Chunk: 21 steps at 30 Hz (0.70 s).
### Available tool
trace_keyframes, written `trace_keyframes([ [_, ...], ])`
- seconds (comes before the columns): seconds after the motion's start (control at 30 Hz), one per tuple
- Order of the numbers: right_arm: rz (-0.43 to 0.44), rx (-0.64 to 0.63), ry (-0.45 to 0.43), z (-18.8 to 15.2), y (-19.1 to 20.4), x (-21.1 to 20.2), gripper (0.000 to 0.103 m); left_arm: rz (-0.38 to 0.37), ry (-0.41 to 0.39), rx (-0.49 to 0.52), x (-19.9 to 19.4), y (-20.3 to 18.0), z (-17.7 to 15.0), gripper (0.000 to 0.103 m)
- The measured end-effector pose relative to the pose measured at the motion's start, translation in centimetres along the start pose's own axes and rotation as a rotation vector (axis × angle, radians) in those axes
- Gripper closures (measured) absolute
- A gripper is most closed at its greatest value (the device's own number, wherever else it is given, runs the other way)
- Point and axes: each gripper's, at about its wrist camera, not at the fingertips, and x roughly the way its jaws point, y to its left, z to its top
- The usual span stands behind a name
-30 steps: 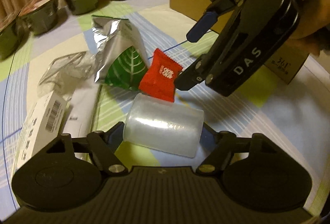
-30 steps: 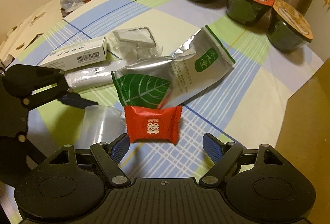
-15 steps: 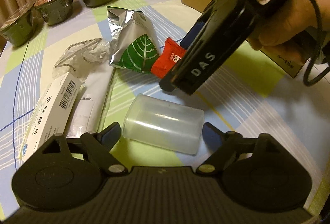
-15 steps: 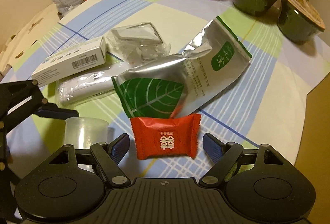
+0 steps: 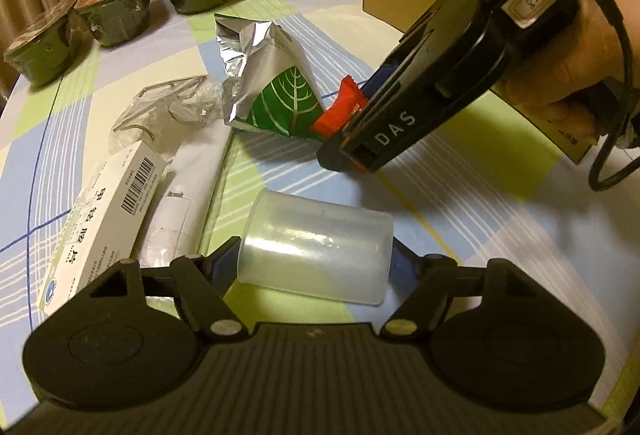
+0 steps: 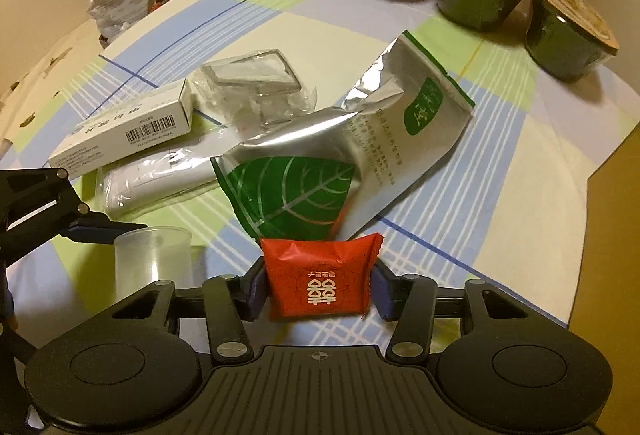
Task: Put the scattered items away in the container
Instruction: 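Grasp the clear plastic cup with the left tool while the right tool grasps the red candy packet, then carry the plastic cup and red packet with both tools over the cardboard box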
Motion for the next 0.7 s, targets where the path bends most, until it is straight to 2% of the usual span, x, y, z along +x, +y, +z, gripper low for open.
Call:
trace_keyframes([
  [0.27,0.001,0.054,-0.028,-0.4,0.1,-2.2,0.051,-0.004,0.004,0.015,-0.6,-0.8,-0.3,0.032],
  [0.7,-0.021,0.053,-0.025,-1.4,1.2,-5.2,0.051,0.003,-0.004,-0.016,-2.4,-2.2,-1.0,0.032],
])
